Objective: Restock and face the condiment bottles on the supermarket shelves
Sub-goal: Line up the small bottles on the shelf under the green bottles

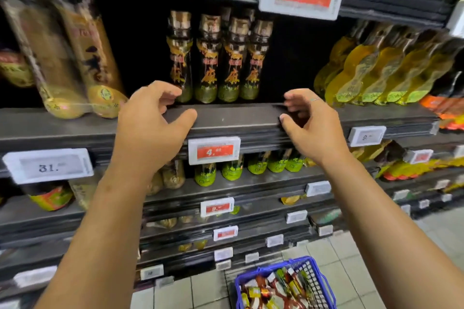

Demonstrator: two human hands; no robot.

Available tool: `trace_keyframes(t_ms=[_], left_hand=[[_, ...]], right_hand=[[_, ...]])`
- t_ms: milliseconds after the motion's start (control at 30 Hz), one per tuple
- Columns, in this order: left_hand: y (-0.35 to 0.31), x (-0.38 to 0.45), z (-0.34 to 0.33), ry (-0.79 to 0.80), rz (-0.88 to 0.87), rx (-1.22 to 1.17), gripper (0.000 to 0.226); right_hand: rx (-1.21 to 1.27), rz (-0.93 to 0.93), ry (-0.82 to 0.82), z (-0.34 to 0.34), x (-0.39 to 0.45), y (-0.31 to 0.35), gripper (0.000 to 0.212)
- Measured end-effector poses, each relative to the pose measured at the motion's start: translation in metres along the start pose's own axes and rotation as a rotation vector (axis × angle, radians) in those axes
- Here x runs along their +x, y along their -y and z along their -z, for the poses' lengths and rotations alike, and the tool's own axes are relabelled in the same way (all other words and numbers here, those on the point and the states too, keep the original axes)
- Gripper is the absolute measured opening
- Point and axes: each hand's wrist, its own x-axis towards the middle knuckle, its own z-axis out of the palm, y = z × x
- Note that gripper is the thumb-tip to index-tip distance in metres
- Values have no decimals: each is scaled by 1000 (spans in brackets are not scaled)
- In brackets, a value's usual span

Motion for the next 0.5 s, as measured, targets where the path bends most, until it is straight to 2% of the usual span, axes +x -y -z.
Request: trace_keyframes(t_ms=[167, 267, 367, 433, 500], left_hand=[[-11, -12, 1, -8, -99, 83, 26], [-23, -38, -11, -94, -295, 182, 24], [-33, -83, -50, -114, -470, 245, 18], [-38, -116, -90, -47, -443, 226, 17], [-39, -150, -137, 86, -349, 200, 18]], right_hand=[[-44, 25, -61, 25, -43, -25, 31], [-14, 77, -88, 42, -72, -53, 30], [11, 33, -14, 58, -107, -97, 29], [74, -59, 63, 65, -134, -133, 29], [110, -147, 123, 70, -165, -174, 30]])
